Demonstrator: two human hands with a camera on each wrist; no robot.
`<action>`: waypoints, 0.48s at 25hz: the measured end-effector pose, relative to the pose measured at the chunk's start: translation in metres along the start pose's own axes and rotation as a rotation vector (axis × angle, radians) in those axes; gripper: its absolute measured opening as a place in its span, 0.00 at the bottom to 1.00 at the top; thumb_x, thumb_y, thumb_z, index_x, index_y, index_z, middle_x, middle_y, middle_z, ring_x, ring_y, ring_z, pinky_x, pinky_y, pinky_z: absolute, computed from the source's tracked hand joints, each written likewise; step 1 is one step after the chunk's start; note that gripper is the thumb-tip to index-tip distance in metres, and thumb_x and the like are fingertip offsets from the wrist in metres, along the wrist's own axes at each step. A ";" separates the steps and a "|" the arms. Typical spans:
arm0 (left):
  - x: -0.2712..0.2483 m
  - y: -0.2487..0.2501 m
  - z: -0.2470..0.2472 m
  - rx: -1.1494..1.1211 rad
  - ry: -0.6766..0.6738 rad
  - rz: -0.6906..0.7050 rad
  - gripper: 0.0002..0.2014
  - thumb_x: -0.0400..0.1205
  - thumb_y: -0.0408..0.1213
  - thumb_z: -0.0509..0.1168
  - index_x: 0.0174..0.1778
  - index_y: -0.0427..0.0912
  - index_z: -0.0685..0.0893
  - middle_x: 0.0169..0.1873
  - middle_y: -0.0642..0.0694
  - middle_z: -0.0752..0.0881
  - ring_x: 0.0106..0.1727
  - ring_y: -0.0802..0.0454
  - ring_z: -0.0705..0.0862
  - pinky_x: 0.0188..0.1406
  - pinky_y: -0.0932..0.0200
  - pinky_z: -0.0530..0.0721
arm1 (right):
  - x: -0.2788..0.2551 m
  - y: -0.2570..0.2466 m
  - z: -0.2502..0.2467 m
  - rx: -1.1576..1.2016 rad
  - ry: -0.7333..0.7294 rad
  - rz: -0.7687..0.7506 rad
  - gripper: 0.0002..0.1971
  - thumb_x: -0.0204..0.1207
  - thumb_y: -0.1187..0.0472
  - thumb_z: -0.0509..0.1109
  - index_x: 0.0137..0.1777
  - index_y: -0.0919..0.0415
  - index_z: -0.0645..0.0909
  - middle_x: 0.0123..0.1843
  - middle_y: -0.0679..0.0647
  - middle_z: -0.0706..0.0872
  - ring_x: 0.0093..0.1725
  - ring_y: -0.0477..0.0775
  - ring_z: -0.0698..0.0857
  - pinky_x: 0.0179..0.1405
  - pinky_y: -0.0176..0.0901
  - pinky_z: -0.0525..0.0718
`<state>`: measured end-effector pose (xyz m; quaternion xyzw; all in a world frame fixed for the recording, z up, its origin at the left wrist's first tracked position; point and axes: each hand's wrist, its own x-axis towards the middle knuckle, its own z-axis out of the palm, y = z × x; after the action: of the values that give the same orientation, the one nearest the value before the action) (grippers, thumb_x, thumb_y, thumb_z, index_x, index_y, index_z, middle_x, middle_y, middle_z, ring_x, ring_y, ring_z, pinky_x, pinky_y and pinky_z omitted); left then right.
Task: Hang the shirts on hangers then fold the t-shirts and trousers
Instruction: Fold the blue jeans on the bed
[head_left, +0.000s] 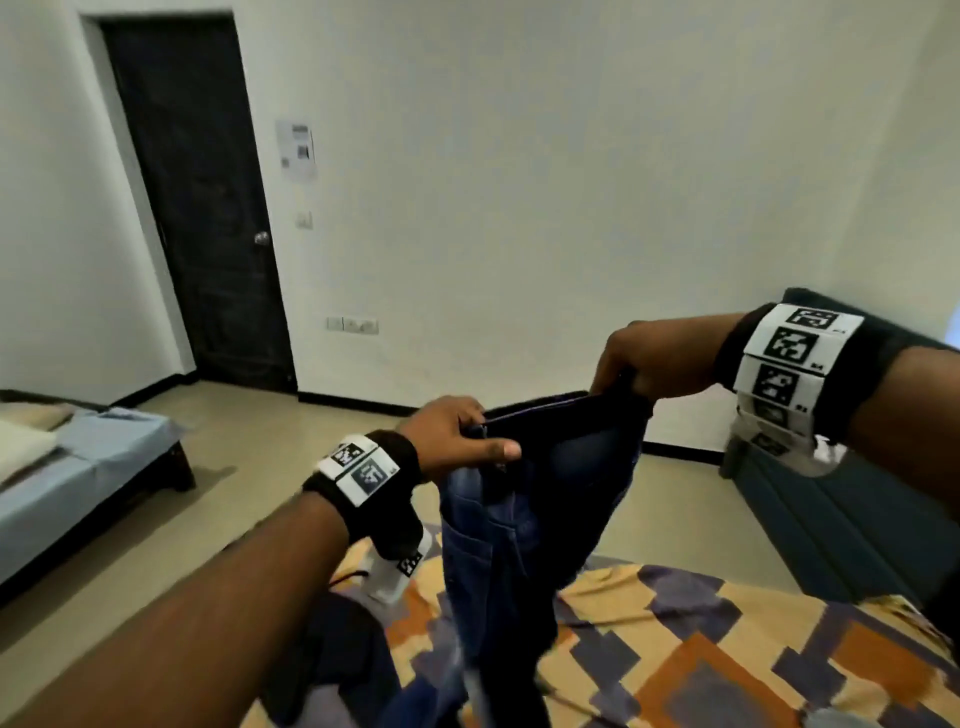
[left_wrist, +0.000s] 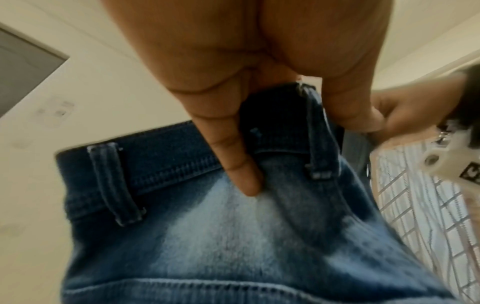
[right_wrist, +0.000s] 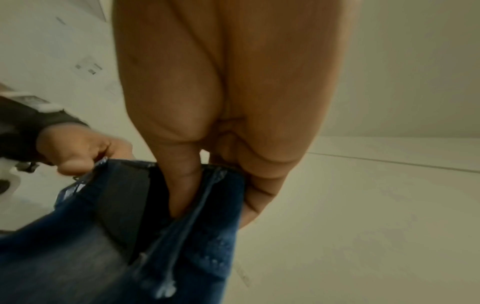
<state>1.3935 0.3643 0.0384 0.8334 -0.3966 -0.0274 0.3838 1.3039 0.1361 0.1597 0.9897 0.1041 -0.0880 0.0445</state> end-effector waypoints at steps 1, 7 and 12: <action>0.007 0.018 -0.021 0.029 0.011 0.053 0.34 0.65 0.64 0.70 0.36 0.29 0.86 0.39 0.31 0.82 0.37 0.42 0.82 0.37 0.51 0.77 | -0.003 0.008 -0.009 0.030 0.004 0.008 0.25 0.70 0.73 0.61 0.53 0.43 0.88 0.40 0.35 0.85 0.49 0.46 0.84 0.57 0.47 0.83; 0.029 0.096 -0.120 0.251 0.038 0.176 0.07 0.73 0.36 0.77 0.44 0.39 0.89 0.35 0.50 0.82 0.37 0.57 0.81 0.42 0.58 0.79 | -0.008 0.029 -0.021 0.713 0.256 -0.049 0.16 0.63 0.43 0.72 0.26 0.54 0.86 0.31 0.52 0.84 0.34 0.48 0.81 0.41 0.46 0.78; 0.027 0.120 -0.160 0.348 0.028 0.099 0.29 0.65 0.41 0.82 0.58 0.54 0.76 0.43 0.47 0.86 0.42 0.53 0.85 0.45 0.55 0.86 | -0.008 0.022 -0.035 1.091 0.221 -0.258 0.12 0.69 0.53 0.77 0.31 0.61 0.86 0.29 0.54 0.85 0.29 0.48 0.84 0.32 0.38 0.81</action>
<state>1.3915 0.3974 0.2370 0.8671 -0.4305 0.0719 0.2402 1.3062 0.1167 0.1969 0.8519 0.1675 -0.0297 -0.4954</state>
